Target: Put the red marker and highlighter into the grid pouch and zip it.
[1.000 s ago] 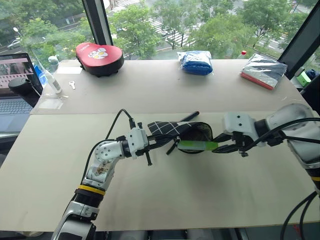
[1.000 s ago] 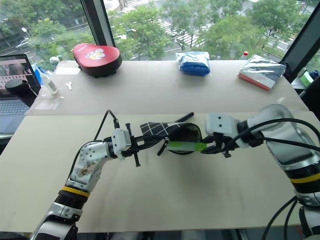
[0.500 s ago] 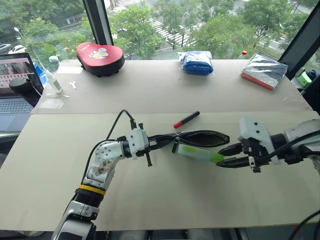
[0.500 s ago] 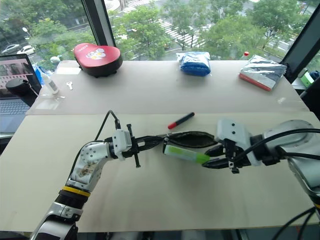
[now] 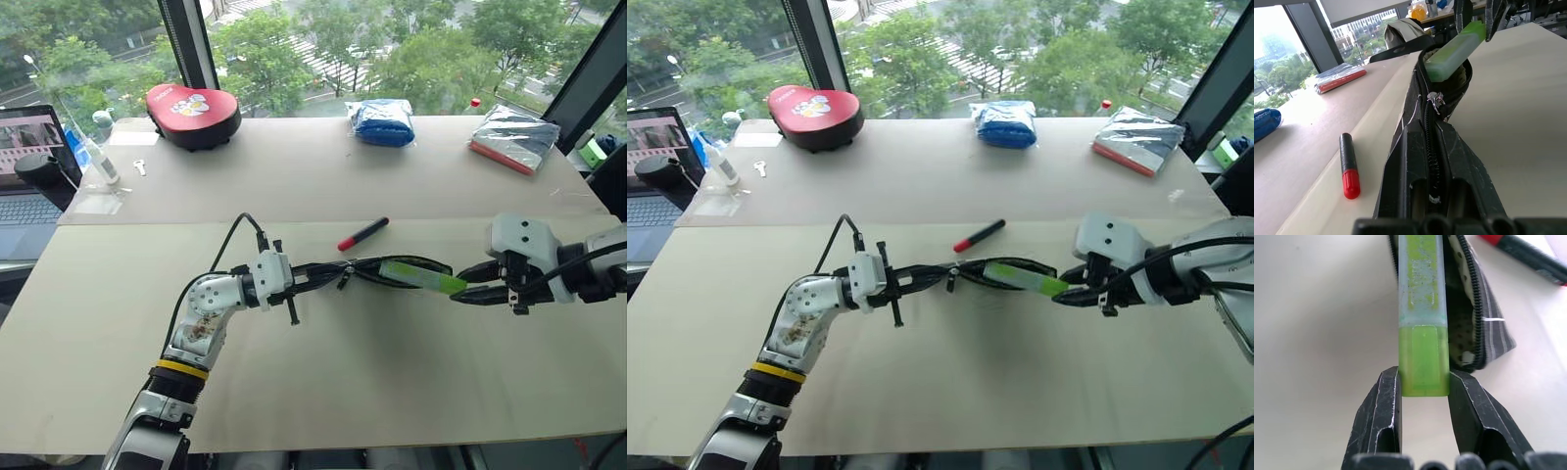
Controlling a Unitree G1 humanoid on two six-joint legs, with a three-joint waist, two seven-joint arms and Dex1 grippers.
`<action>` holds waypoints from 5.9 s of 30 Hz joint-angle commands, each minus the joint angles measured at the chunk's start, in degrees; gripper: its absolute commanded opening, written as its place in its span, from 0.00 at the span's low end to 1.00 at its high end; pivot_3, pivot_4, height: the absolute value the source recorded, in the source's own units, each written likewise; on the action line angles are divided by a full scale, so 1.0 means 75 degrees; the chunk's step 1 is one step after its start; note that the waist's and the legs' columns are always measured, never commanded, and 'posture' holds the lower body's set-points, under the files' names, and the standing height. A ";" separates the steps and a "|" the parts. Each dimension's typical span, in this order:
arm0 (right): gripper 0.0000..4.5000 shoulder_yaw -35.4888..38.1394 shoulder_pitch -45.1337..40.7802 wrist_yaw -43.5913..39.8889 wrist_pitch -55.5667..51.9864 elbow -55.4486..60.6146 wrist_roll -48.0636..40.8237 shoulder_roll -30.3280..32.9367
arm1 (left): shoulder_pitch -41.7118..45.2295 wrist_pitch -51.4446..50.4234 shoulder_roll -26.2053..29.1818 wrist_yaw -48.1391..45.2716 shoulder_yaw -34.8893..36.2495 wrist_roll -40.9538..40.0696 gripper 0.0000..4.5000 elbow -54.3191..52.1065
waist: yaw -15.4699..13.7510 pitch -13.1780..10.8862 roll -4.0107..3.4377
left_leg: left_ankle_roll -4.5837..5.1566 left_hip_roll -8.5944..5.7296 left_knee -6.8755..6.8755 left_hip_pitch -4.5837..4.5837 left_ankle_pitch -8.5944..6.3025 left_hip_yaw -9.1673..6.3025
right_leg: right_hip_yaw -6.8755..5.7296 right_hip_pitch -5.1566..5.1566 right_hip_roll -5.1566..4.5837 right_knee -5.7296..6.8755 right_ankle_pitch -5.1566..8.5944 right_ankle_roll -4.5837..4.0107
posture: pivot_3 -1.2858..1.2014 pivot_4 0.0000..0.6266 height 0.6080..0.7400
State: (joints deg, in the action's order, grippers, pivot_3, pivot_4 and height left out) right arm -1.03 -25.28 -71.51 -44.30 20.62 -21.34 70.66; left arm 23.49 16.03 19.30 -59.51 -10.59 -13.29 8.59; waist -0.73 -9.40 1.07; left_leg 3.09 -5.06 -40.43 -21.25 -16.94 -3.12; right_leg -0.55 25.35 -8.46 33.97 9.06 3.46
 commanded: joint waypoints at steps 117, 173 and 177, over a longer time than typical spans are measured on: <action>0.48 -0.2333 -0.5660 -0.1208 0.7287 -1.1972 0.4696 -0.5825 | -0.1980 -0.0664 0.1713 0.0694 0.2924 -0.1335 0.00 -0.1421 | 0.0431 -0.0003 -0.0013 | -0.0044 -0.0005 0.0040 -0.0053 0.0017 -0.0006 | -0.0004 0.0118 0.0009 0.0039 -0.0009 -0.0012 | 0.52 0.24 1.00; 0.10 -0.3505 -0.3531 0.0707 0.2998 -0.1470 0.5333 -0.4073 | -0.0349 -0.0095 0.0235 -0.0248 0.1127 -0.0943 0.00 0.0175 | 0.0220 -0.0001 -0.0012 | -0.0040 -0.0011 -0.0012 -0.0049 0.0015 0.0002 | -0.0005 0.0122 0.0008 0.0022 -0.0029 -0.0032 | 0.52 0.24 1.00; 0.10 -0.3702 -0.3513 0.1033 0.3280 -0.1663 0.5514 -0.4610 | -0.0322 -0.0084 0.0211 -0.0260 0.1121 -0.0934 0.00 0.0205 | 0.0199 -0.0001 -0.0012 | -0.0040 -0.0014 -0.0013 -0.0057 0.0015 -0.0001 | -0.0007 0.0124 0.0007 0.0022 -0.0030 -0.0031 | 0.52 0.24 1.00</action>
State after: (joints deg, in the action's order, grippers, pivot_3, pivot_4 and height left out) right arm -28.94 -50.48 -65.73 -21.50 7.61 19.15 36.96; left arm 20.06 13.97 21.07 -61.36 -2.26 -20.29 10.91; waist 0.76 -9.41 0.98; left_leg 2.79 -5.17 -40.53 -21.68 -16.83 -3.13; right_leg -0.61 26.28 -8.41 34.13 8.82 3.24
